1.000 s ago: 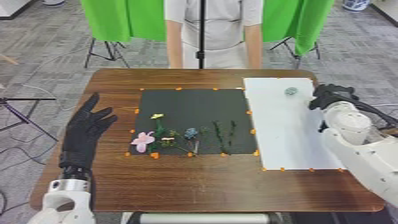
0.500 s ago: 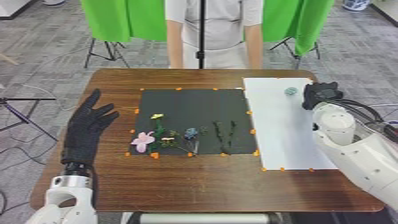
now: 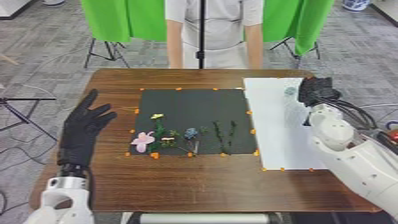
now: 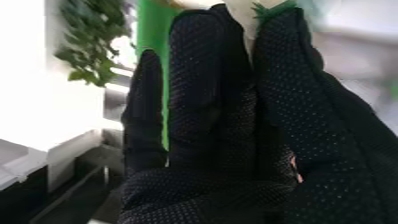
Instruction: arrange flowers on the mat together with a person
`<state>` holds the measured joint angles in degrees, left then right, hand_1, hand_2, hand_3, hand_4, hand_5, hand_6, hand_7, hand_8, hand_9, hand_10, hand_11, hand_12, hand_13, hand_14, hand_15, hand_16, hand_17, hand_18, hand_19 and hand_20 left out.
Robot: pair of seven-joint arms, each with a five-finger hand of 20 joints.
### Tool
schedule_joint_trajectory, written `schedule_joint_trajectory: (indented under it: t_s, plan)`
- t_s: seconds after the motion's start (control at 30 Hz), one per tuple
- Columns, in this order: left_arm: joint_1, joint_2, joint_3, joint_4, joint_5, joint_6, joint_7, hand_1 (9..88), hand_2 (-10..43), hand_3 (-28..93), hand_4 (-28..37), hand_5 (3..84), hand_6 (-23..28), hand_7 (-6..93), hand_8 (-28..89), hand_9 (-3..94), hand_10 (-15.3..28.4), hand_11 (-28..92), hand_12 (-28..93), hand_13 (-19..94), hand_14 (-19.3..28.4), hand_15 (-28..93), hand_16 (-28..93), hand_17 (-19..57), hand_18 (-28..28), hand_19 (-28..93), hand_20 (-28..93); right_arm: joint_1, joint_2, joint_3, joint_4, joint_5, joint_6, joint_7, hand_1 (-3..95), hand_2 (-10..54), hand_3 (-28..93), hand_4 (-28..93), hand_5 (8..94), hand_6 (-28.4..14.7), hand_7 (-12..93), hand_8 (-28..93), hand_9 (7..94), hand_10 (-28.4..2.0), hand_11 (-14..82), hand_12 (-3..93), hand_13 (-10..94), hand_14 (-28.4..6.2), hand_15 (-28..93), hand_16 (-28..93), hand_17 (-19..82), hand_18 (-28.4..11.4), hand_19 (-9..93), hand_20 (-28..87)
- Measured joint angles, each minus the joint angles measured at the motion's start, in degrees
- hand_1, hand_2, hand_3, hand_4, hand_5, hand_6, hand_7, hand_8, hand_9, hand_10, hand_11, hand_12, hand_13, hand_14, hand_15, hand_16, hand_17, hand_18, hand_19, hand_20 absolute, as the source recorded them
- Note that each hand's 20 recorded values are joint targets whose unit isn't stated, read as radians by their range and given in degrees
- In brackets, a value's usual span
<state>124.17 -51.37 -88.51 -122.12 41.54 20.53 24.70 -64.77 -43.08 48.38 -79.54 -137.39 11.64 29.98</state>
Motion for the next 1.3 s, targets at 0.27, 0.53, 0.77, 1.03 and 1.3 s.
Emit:
schedule_joint_trajectory:
  t_s: [0.27, 0.53, 0.77, 1.03, 1.3]
  plan:
    - [0.74, -0.03, -0.40, -0.13, -0.19, -0.03, -0.14, 21.0, 2.1, 78, -28.3, 30.3, 3.1, 10.1, -8, 33.2, 17.6, 26, 11, 23, 24.6, 54, -9, -7.6, 22.0, 47, 17, 3.42, 0.30, -6.93, -11.64, 0.22, 2.90, -8.63, 57.6, -9.5, 65, -28, 81.6, 6.4, 20, -1, 90.7, -2.1, 12.2, 38.3, 75, -1.3, 54, 30, 22, -12.5, 66, 21]
    - [-0.29, -0.06, 0.25, 0.12, -0.09, -0.16, -0.90, 20.9, 2.0, 79, -28.3, 30.4, 3.1, 10.1, -8, 33.4, 17.7, 26, 11, 23, 24.5, 54, -9, -7.6, 21.9, 47, 16, 1.25, -2.34, -7.73, -18.78, -2.21, 2.07, -11.20, 56.4, -9.5, 66, -28, 81.3, 6.2, 20, -1, 89.4, -2.8, 13.6, 39.8, 73, -1.7, 55, 29, 21, -13.1, 66, 21]
    - [0.64, -0.18, -0.48, 0.04, -0.08, -0.15, -1.20, 21.2, 2.2, 79, -28.3, 30.4, 3.2, 9.9, -8, 33.4, 17.6, 26, 11, 23, 24.4, 54, -9, -7.8, 22.0, 47, 16, -0.36, -3.09, -11.67, -15.89, -3.64, 0.93, -11.85, 55.9, -9.5, 66, -28, 80.5, 6.8, 20, -2, 88.8, -3.2, 14.2, 39.5, 72, -2.6, 54, 29, 21, -13.4, 66, 21]
    - [-0.12, -0.22, 0.43, 0.28, -0.14, -0.16, -1.31, 21.2, 2.3, 79, -28.3, 30.4, 3.2, 10.0, -8, 33.3, 17.6, 26, 11, 23, 24.4, 54, -9, -7.9, 21.9, 47, 16, 2.10, -5.11, -16.42, -12.66, -7.46, 0.09, -11.75, 53.5, -9.5, 67, -28, 78.2, 7.2, 20, -3, 86.0, -4.1, 14.4, 39.0, 69, -3.5, 54, 29, 19, -13.8, 65, 21]
    - [0.01, -0.29, -0.10, 0.23, -0.12, -0.15, -1.53, 21.8, 2.5, 79, -28.3, 30.5, 3.3, 10.0, -8, 33.4, 17.6, 26, 11, 23, 24.5, 54, -9, -7.8, 21.8, 47, 16, 2.05, -5.08, -15.38, -15.13, -8.67, -3.46, -12.56, 40.1, -9.5, 75, -28, 69.4, 7.2, 19, -8, 74.4, -7.4, 29.2, 24.8, 63, -7.4, 60, 18, 16, -15.3, 62, 23]
